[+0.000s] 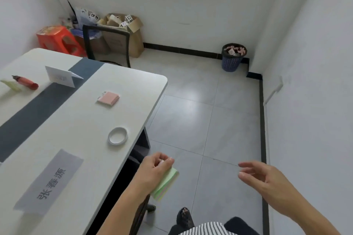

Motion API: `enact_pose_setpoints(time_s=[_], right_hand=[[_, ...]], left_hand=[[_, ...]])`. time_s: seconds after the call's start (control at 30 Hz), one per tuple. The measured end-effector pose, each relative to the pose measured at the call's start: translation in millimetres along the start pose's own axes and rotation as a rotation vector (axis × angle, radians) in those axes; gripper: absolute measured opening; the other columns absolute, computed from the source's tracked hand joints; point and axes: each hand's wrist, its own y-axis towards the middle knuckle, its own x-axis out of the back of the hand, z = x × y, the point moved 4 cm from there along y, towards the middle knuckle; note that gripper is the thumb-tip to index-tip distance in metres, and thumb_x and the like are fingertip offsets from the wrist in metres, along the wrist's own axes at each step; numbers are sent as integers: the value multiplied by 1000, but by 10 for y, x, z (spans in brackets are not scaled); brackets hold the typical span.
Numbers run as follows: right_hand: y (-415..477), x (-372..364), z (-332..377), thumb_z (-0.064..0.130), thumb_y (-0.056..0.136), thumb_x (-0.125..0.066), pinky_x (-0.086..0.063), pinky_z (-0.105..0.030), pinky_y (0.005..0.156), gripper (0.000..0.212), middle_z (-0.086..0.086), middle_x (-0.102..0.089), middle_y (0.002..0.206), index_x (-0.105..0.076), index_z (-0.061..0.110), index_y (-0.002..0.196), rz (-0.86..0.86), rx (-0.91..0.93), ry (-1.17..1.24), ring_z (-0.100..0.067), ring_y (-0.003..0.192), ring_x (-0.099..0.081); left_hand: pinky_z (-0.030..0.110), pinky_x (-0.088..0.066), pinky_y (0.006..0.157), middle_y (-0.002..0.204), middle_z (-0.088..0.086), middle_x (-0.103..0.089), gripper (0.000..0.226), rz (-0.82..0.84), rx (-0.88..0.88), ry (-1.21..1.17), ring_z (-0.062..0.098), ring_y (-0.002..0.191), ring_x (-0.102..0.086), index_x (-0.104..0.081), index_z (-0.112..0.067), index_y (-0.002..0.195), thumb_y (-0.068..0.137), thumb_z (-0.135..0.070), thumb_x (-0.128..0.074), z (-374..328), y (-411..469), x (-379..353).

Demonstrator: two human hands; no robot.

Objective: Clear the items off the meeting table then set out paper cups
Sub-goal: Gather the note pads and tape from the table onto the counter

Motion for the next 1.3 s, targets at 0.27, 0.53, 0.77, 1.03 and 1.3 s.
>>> enact_pose_setpoints(time_s=[0.27,0.53,0.77,1.03,1.3], right_hand=[[1400,158,505,34,86,-68,-50,-13,72,16,11,-72,96,-65,36,102,181,39,-62,6,83,-68],[3213,326,1269,32,83,-71,-56,-30,84,17,6,-74,96,-68,33,100,425,146,-238,-2,81,-71],[4231,-178,2409,80,56,-60,-57,-36,77,55,8,-74,88,-67,40,93,608,351,-408,-7,84,-70],[4124,-1570,3037,34,88,-66,-52,-23,74,19,11,-70,93,-65,30,106,869,522,-620,-5,84,-67],[3856,-2847,3230,36,88,-63,-50,-23,73,26,13,-66,88,-67,21,109,1018,729,-880,-9,82,-66]], left_hand=[[10,-41,46,70,1,-55,20,-153,85,-84,2,50,-48,-65,-12,84,92,-30,-62,-341,963,422],[30,-42,67,70,2,-58,29,-406,317,-288,14,62,-52,-68,-18,77,78,-46,-65,-382,1462,593],[9,-41,45,67,3,-58,21,-713,467,-488,-1,44,-51,-67,-3,87,92,-22,-62,-243,1339,626],[27,-40,66,78,5,-64,24,-945,564,-752,14,72,-55,-71,-6,83,90,-29,-64,296,1090,935],[20,-26,41,68,7,-55,35,-1092,486,-1322,12,45,-37,-65,-6,96,94,-38,-53,576,1008,1173]])
